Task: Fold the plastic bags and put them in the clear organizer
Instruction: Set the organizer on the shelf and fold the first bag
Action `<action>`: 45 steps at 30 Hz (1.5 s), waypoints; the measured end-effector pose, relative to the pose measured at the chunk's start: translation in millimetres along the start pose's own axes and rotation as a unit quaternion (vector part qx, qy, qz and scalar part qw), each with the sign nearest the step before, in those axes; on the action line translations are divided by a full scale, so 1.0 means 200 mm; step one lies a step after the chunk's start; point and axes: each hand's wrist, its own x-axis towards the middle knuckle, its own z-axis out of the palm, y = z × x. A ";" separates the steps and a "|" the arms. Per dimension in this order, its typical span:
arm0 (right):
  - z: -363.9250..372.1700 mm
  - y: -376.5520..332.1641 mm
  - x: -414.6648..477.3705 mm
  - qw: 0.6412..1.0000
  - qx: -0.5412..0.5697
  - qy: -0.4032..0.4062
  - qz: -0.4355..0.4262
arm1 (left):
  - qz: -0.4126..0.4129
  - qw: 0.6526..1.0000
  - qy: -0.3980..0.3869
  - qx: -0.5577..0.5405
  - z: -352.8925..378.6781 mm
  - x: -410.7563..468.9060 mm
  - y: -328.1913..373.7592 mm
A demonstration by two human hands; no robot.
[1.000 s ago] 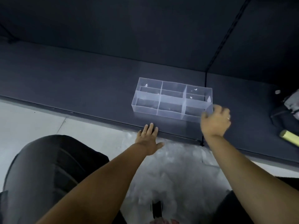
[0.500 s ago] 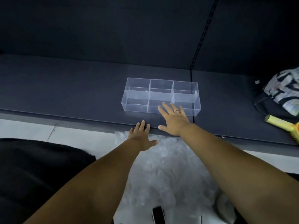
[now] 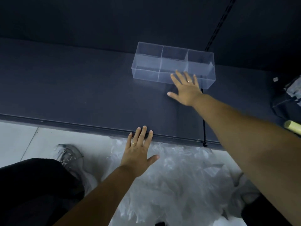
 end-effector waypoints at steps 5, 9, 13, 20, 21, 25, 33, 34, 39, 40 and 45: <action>-0.03 0.02 -0.03 1.000 -0.019 0.009 -0.006 | 0.006 1.000 -0.011 -0.012 -0.01 0.00 0.00; 0.00 -0.10 -0.40 0.965 0.231 0.120 0.038 | 0.010 0.999 -0.019 -0.038 -0.03 0.01 -0.01; 0.18 -0.19 -0.97 0.889 0.400 0.119 0.185 | 0.007 0.998 -0.035 -0.051 -0.04 0.01 -0.01; 0.43 -0.19 -1.41 0.947 0.190 -0.155 0.205 | -0.023 0.989 -0.104 -0.098 -0.18 -0.01 0.02; 0.38 -0.17 -1.41 0.938 0.256 -0.122 0.199 | -0.033 0.985 -0.115 -0.123 -0.22 -0.02 0.04; 0.01 -0.11 -1.37 0.800 0.573 0.046 0.169 | -0.068 0.861 -0.184 -0.469 -0.43 -0.11 0.16; -0.47 -0.01 -1.19 0.519 0.816 0.151 0.204 | 0.081 0.744 -0.194 -0.634 -0.71 -0.17 0.36; -0.47 0.00 -1.17 0.534 0.792 0.150 0.255 | 0.058 0.744 -0.167 -0.645 -0.74 -0.17 0.37; -0.46 -0.01 -1.19 0.724 0.541 0.198 0.379 | -0.039 0.714 -0.058 -0.697 -0.81 -0.16 0.39; -0.49 -0.04 -1.23 0.749 0.519 0.241 0.333 | -0.052 0.704 -0.046 -0.707 -0.82 -0.15 0.39; -0.60 -0.28 -1.42 0.886 0.460 0.055 0.005 | -0.100 0.669 0.001 -0.737 -0.86 -0.14 0.39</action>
